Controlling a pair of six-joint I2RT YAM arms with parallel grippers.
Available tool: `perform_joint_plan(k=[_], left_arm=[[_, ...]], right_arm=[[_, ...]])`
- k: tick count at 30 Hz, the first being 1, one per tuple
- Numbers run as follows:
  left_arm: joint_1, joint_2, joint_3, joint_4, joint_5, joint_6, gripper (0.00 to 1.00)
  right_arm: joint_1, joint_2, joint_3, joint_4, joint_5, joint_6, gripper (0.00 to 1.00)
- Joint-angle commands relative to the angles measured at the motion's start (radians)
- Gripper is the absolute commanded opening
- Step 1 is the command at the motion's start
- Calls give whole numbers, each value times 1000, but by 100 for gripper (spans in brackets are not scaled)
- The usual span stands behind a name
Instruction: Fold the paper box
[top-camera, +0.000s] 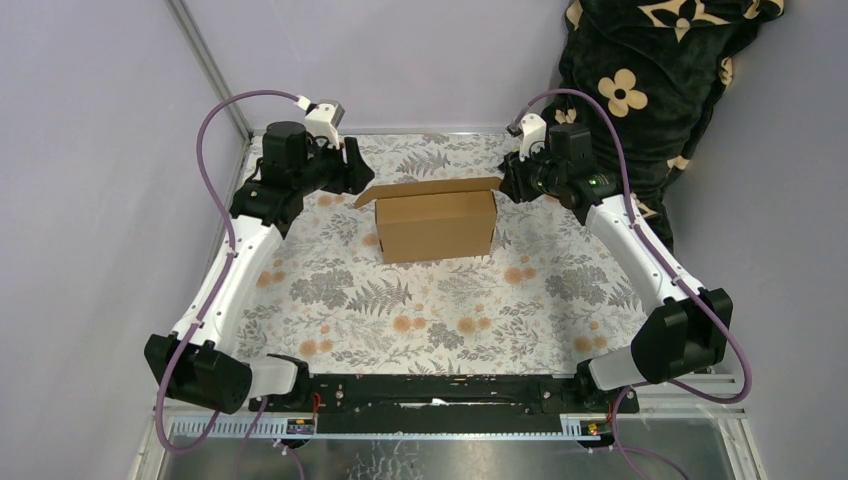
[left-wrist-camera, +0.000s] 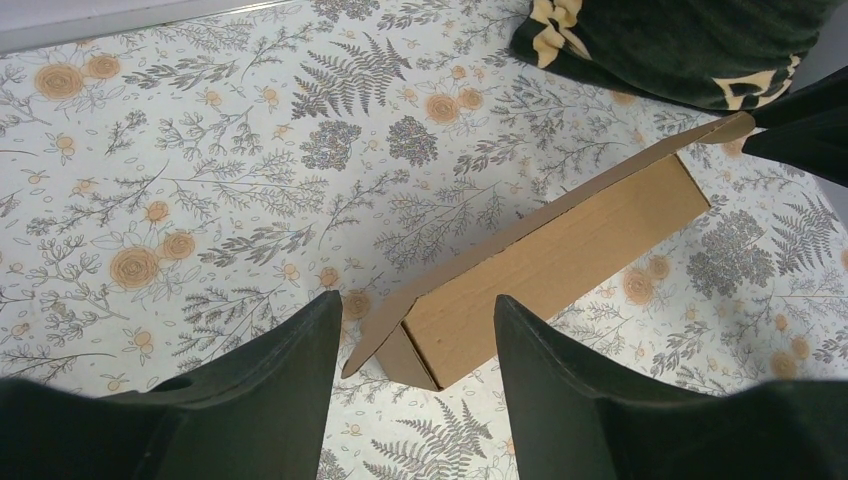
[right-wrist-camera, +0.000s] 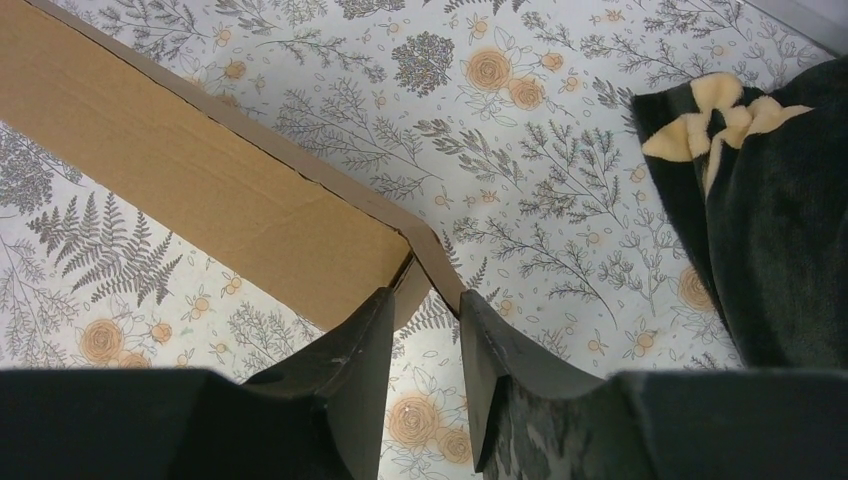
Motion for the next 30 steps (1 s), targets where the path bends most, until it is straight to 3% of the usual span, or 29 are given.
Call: perform_joint_plan(k=[1,30], left_arm=[[5,7,20,-3,21,21,65],[6,-18,-24,4,15,-4,64]], right_arm=[[8,-7,39,55,-10,-16,37],[9,29,64,74,-13,-7,25]])
